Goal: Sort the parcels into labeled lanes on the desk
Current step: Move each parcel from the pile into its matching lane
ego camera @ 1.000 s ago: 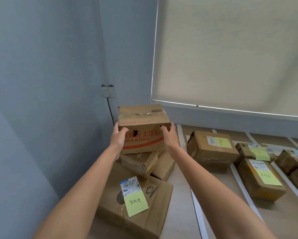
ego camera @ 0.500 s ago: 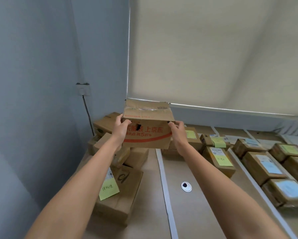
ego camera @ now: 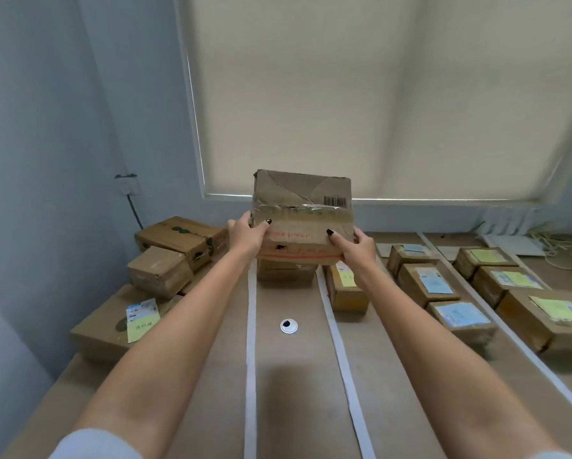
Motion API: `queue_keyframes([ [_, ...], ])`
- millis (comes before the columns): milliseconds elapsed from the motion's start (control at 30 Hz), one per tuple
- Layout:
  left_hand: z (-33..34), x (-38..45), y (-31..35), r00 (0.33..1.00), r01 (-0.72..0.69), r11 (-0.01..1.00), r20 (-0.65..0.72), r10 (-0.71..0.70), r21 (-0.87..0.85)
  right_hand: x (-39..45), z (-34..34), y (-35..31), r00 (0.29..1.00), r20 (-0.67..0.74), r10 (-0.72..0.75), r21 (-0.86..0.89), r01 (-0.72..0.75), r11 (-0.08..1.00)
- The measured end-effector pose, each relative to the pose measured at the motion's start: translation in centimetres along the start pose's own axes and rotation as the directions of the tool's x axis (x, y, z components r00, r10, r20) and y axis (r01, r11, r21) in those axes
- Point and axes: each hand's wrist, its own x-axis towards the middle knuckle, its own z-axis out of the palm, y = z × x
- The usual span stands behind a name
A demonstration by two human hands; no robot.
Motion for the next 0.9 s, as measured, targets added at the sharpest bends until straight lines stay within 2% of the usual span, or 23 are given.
queue_keyframes([
  [67, 2.6, -2.9, 1.4, 0.998, -0.062, 0.998, 0.010, 0.062, -0.023, -0.9, -4.6, 0.6, 1.000, 0.009, -0.023, -0.006, 0.023, 1.000],
  [133, 5.1, -5.7, 2.8, 0.994, -0.104, 0.992, 0.036, 0.107, -0.076, -2.0, -9.3, 1.2, 0.997, -0.043, -0.063, -0.028, 0.062, 0.998],
  [233, 9.0, -9.7, 4.8, 0.990, -0.094, 0.983, 0.089, 0.109, -0.156, -3.1, -15.7, 2.1, 0.991, -0.085, -0.099, -0.038, 0.096, 0.995],
  [333, 12.6, -12.7, 6.5, 0.988, 0.030, 0.966, 0.157, 0.011, -0.258, -3.7, -21.1, 2.3, 0.985, -0.152, -0.079, -0.025, 0.076, 0.997],
  [433, 15.5, -15.0, 7.9, 0.970, 0.186, 0.891, 0.224, -0.098, -0.414, -4.5, -25.9, 1.8, 0.987, -0.162, -0.001, 0.119, 0.021, 0.993],
  [533, 18.1, -16.3, 8.3, 0.933, 0.312, 0.862, 0.302, -0.197, -0.401, -5.3, -29.1, 1.3, 0.980, -0.183, 0.083, 0.276, -0.030, 0.961],
  [600, 19.5, -17.1, 8.2, 0.890, 0.390, 0.849, 0.383, -0.247, -0.358, -5.6, -31.0, 1.6, 0.977, -0.185, 0.104, 0.232, -0.060, 0.971],
  [700, 21.1, -17.8, 7.9, 0.823, 0.442, 0.833, 0.519, -0.231, -0.331, -6.3, -33.6, 3.0, 0.979, -0.142, 0.144, 0.178, -0.118, 0.977],
  [800, 22.8, -18.1, 7.9, 0.772, 0.406, 0.861, 0.619, -0.144, -0.307, -6.7, -35.3, 4.6, 0.978, -0.079, 0.192, 0.226, -0.170, 0.959],
  [900, 24.8, -18.1, 7.6, 0.735, 0.324, 0.905, 0.675, -0.057, -0.276, -6.5, -36.4, 4.9, 0.987, -0.004, 0.159, 0.176, -0.156, 0.972],
])
